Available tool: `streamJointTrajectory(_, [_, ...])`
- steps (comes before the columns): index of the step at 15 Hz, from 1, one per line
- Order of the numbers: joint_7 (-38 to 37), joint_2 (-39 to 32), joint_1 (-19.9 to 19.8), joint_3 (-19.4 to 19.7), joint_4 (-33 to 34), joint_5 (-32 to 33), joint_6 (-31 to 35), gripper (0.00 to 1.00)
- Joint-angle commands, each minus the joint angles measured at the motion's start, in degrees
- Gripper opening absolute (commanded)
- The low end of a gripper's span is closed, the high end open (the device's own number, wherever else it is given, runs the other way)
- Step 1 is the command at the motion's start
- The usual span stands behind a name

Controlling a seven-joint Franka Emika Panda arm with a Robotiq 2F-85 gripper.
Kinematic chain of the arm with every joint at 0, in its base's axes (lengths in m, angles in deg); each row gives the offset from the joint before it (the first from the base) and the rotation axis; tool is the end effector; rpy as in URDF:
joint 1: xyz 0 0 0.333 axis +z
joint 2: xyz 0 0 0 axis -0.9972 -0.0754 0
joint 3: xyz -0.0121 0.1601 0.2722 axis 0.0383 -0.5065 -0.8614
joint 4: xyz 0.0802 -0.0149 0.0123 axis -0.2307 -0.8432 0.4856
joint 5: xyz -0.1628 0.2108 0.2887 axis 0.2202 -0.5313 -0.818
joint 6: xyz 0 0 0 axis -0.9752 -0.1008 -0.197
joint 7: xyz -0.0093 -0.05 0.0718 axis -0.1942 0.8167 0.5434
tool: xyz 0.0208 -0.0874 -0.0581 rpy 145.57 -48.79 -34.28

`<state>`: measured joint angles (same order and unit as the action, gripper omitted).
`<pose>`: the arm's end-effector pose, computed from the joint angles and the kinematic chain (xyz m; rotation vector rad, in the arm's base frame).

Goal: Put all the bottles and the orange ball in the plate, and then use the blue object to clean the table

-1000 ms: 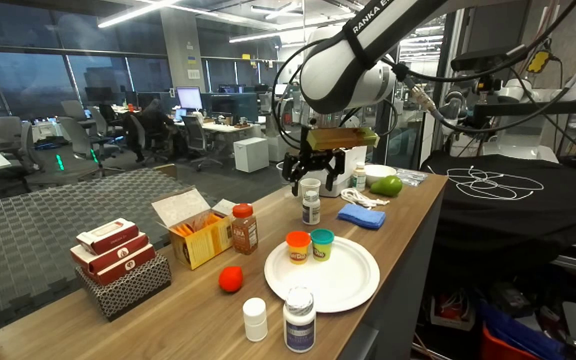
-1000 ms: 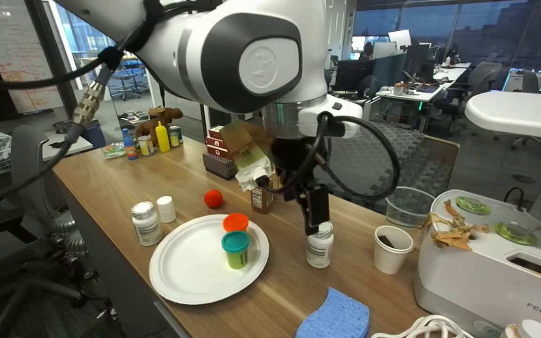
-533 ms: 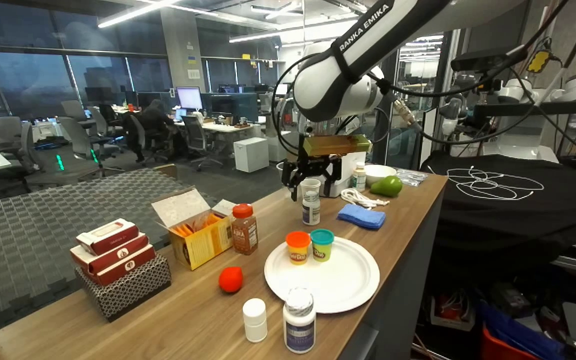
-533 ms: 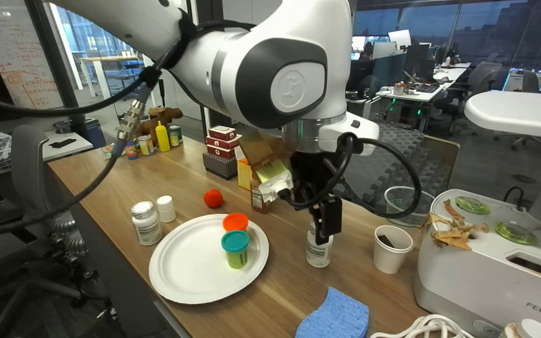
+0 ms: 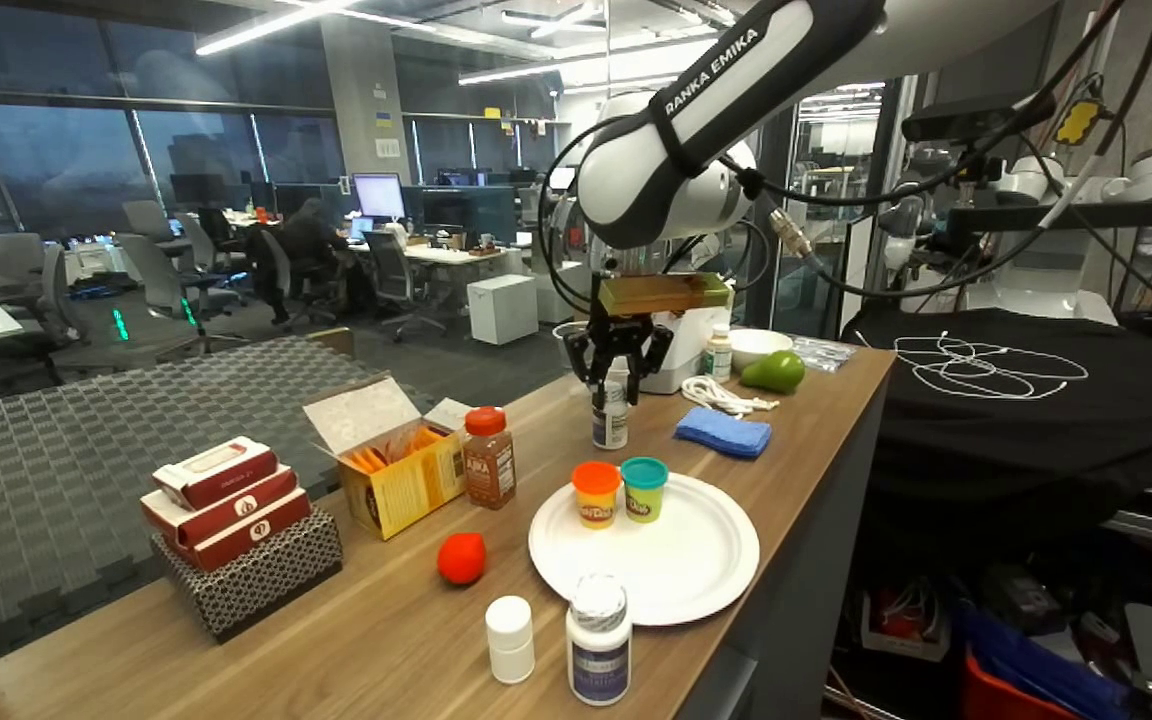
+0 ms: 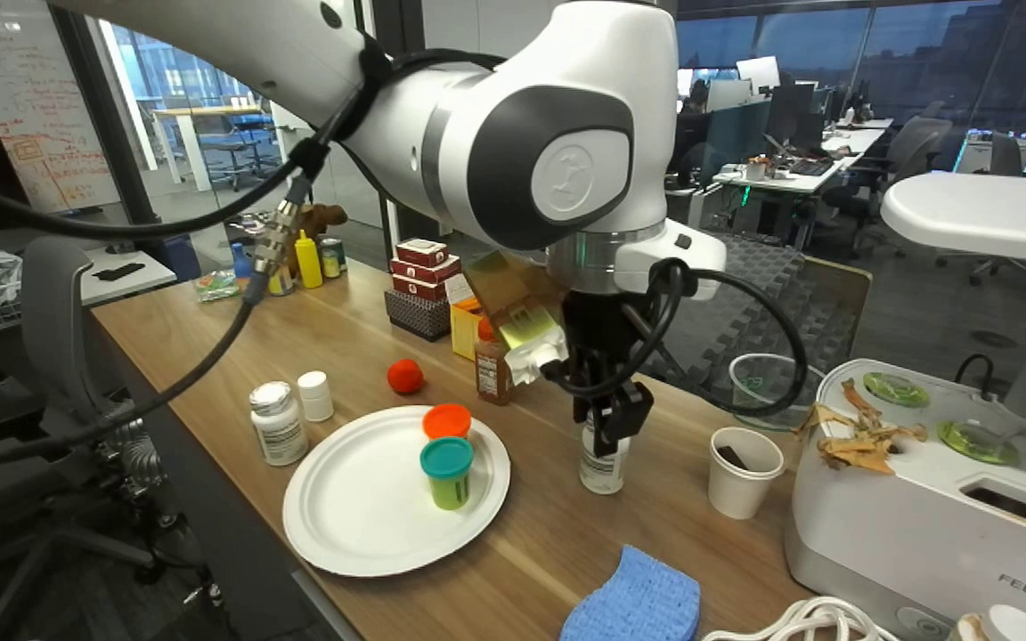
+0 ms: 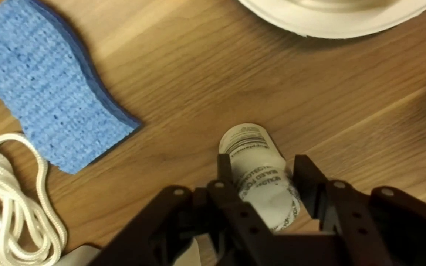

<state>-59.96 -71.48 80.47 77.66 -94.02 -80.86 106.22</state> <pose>0.7218 -0.1133 0.2727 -3.0270 0.8286 -0.1408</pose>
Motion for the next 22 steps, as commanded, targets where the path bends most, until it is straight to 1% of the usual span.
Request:
streamJointTrajectory(1, [-0.1,0.7,0.8,1.5,0.0,0.1,-0.7,0.21])
streamJointTrajectory(2, [0.0,1.3,0.8,1.7,-0.6,0.1,-0.6,0.18])
streamJointTrajectory(7, [0.0,7.2,1.0,2.7,-8.1,0.4,1.0,0.18])
streamJointTrajectory(10, [0.0,14.1,1.5,3.4,-16.9,1.1,2.0,0.18])
streamJointTrajectory(12, [0.5,19.1,1.5,3.0,-22.6,0.7,1.5,0.18])
streamJointTrajectory(15, [1.5,26.5,2.1,2.0,-31.3,0.4,2.5,0.18])
streamJointTrajectory(17, [2.1,31.8,3.3,1.1,-37.2,1.2,3.8,0.18])
streamJointTrajectory(19, [1.1,36.9,4.9,0.0,-42.9,2.5,4.4,0.18])
streamJointTrajectory(22, [-0.6,43.1,7.1,-2.9,-50.1,3.4,4.4,0.18])
